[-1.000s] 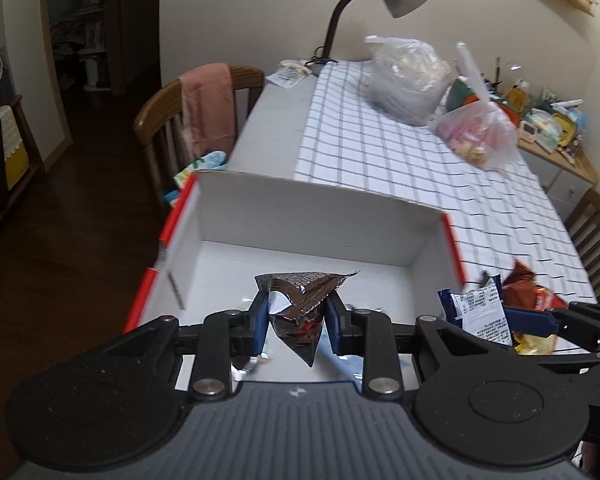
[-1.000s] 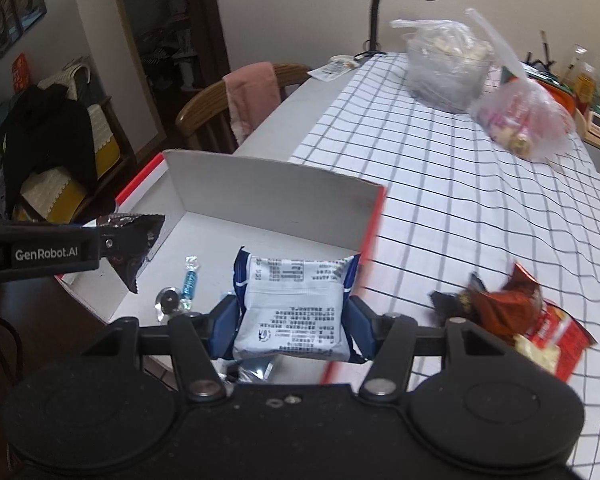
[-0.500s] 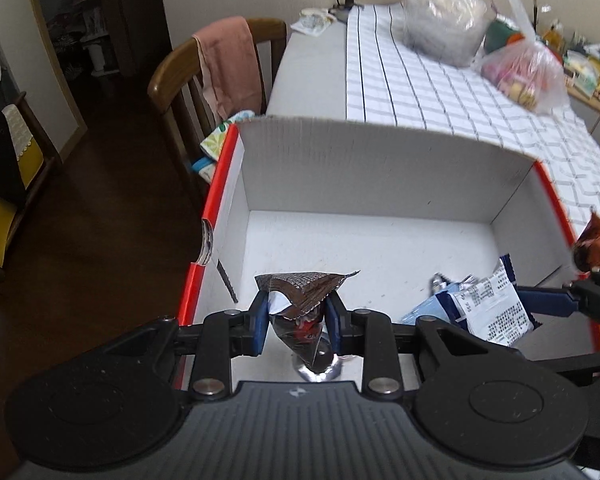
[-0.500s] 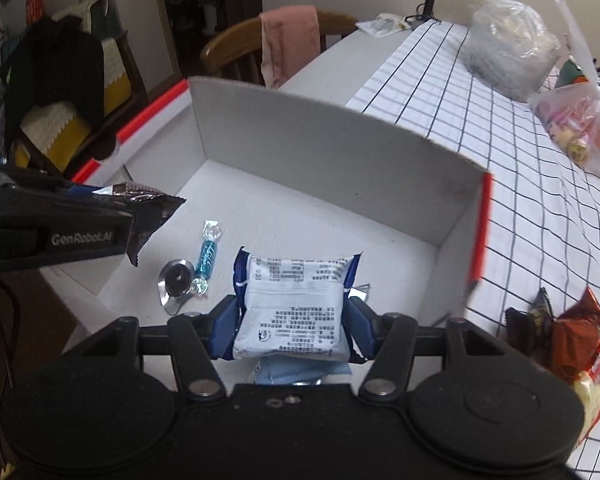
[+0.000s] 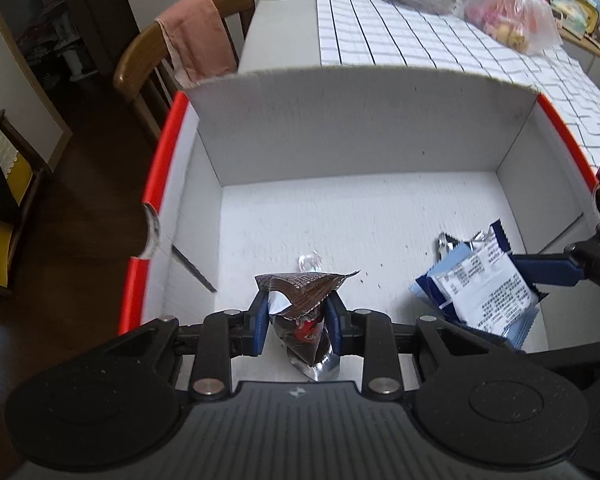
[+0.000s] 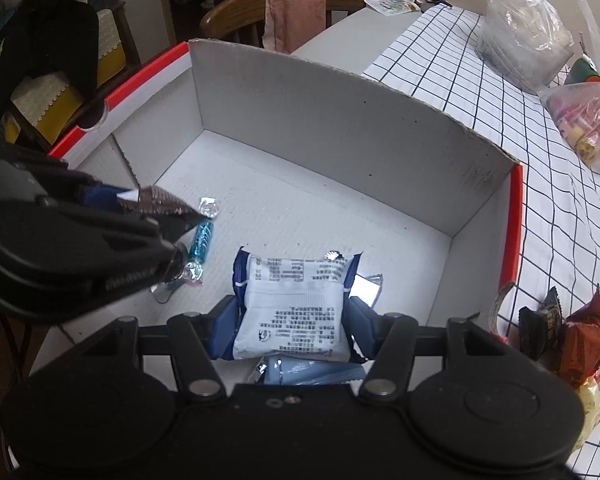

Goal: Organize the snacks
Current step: 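Lower both items into the box and open both grippers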

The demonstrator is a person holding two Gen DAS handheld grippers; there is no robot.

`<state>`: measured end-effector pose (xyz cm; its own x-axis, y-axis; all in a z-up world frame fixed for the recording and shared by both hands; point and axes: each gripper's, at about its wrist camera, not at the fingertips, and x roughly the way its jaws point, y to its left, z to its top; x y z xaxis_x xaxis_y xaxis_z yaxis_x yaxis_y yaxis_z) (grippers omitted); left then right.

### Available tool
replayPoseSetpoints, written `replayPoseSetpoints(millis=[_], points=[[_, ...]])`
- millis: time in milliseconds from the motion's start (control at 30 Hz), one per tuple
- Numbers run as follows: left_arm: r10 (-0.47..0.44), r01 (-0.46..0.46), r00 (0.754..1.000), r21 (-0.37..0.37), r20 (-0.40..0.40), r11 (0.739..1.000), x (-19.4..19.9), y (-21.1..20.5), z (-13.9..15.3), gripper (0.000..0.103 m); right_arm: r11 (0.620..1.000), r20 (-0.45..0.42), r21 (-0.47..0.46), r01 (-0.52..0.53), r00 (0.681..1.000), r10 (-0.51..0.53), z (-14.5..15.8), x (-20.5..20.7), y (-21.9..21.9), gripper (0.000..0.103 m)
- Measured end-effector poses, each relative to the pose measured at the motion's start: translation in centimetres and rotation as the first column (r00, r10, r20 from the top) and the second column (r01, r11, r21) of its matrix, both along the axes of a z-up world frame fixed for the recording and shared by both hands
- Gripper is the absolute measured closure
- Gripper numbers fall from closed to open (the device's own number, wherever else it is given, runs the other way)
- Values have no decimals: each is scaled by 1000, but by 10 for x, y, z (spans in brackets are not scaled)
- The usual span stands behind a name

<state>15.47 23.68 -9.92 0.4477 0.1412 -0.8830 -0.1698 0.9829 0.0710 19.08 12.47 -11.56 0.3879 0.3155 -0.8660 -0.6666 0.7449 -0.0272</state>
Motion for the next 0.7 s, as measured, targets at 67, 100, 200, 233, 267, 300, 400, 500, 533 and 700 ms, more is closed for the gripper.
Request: replayPoseSetpoints(millis=[67,100,200,233,267,300,400,500,533,700], points=[[0,0,1000,3,-13,1000,1,0,-3,74,1000,2,-2,1,1000,-1,0,0,0,45],[-2,2,1000,1,-19,1000,2,0,-4,74,1000,1,-2,2,1000,-2,-1,0,0,44],[-9,9,999,1,-30,1000,3,1,-6,74,1000,2,-4,3,1000,-3,-1,0,1,43],[-12,12,999,0,-32,1000,3,1,-6,74,1000,4,-6,4,1000,-3,-1,0,2,43],[-13,13,999,0,-34,1000,3,0,-6,74,1000,6,-7,5,1000,-4,-1,-1,2,42],[-13,12,999,-1,-34,1000,3,0,-7,74,1000,8,-8,6,1000,-5,-1,-1,2,41],[-9,9,999,1,-33,1000,2,1,-6,74,1000,18,-6,8,1000,-8,0,-2,1,40],[-7,7,1000,2,-30,1000,1,0,-7,73,1000,17,1,9,1000,-9,1,-2,-2,36],[-6,6,1000,2,-29,1000,0,1,-7,73,1000,19,3,10,1000,-10,1,-3,-3,35],[2,-2,1000,-18,-8,1000,-7,2,-4,59,1000,21,28,15,1000,-15,5,-5,-9,28]])
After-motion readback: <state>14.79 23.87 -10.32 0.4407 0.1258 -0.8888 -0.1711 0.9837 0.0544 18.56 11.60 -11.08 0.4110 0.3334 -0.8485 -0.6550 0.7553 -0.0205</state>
